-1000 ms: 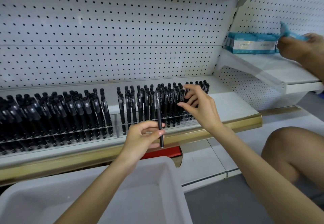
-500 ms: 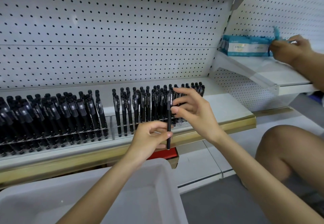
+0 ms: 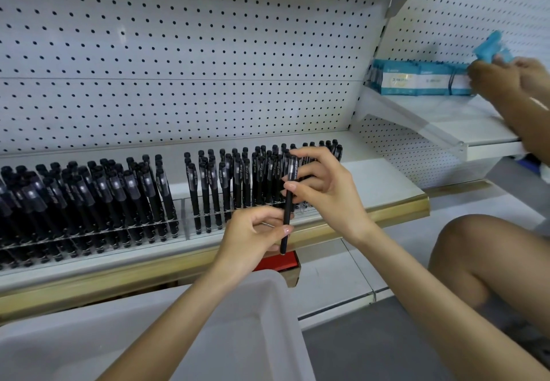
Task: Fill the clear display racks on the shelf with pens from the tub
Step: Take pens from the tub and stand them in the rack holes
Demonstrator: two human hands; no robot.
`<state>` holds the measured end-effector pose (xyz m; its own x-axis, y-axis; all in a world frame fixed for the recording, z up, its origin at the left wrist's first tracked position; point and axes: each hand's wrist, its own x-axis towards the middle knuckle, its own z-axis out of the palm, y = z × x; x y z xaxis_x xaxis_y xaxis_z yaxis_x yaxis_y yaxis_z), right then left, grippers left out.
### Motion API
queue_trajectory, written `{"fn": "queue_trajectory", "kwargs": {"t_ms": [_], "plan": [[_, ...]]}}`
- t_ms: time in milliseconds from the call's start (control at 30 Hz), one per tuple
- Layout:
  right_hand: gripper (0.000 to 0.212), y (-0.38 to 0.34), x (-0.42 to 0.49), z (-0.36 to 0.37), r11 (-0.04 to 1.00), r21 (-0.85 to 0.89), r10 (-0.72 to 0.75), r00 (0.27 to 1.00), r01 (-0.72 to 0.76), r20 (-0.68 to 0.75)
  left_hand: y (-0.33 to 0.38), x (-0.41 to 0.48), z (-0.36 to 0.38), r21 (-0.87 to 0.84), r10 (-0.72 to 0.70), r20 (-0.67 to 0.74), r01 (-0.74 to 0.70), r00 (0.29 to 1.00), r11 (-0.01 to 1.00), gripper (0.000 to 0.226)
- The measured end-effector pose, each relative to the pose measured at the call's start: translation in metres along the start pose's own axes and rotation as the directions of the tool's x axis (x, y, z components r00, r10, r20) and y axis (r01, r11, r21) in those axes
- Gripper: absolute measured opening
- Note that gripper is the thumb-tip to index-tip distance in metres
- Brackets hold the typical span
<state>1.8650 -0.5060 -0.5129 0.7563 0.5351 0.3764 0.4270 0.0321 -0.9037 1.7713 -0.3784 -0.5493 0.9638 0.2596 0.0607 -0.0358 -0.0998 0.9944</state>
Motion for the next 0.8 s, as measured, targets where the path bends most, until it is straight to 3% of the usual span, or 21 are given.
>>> {"fn": "queue_trajectory", "kwargs": {"t_ms": [100, 167, 233, 300, 433, 533, 800], "plan": [[0.040, -0.003, 0.003, -0.005, 0.999, 0.040, 0.000, 0.999, 0.001, -0.046, -0.004, 0.002, -0.004, 0.163, 0.127, -0.015, -0.123, 0.992, 0.979, 0.016], [0.040, -0.005, 0.007, -0.013, 0.999, 0.047, -0.012, 0.992, 0.018, -0.125, -0.009, 0.001, -0.012, 0.389, 0.248, -0.007, -0.226, 0.969, 0.893, 0.014], [0.042, -0.005, 0.012, -0.026, 0.999, 0.011, -0.041, 0.976, 0.045, -0.215, -0.016, -0.002, -0.023, 0.674, 0.371, 0.046, -0.302, 0.928, 0.674, 0.032], [0.043, -0.003, 0.016, -0.039, 0.993, -0.091, -0.093, 0.949, 0.069, -0.301, -0.024, -0.005, -0.033, 0.833, 0.447, 0.116, -0.332, 0.887, 0.442, 0.042], [0.043, 0.004, 0.021, -0.049, 0.967, -0.237, -0.192, 0.885, 0.096, -0.424, -0.041, -0.002, -0.041, 0.932, 0.428, 0.171, -0.286, 0.888, 0.221, 0.049], [0.045, 0.009, 0.024, -0.048, 0.943, -0.310, -0.249, 0.874, 0.121, -0.417, -0.045, -0.001, -0.042, 0.953, 0.415, 0.190, -0.269, 0.890, 0.140, 0.055], [0.040, 0.028, 0.032, -0.039, 0.922, -0.373, -0.235, 0.915, 0.103, -0.328, -0.043, 0.000, -0.040, 0.957, 0.374, 0.210, -0.269, 0.903, 0.112, 0.057]]}}
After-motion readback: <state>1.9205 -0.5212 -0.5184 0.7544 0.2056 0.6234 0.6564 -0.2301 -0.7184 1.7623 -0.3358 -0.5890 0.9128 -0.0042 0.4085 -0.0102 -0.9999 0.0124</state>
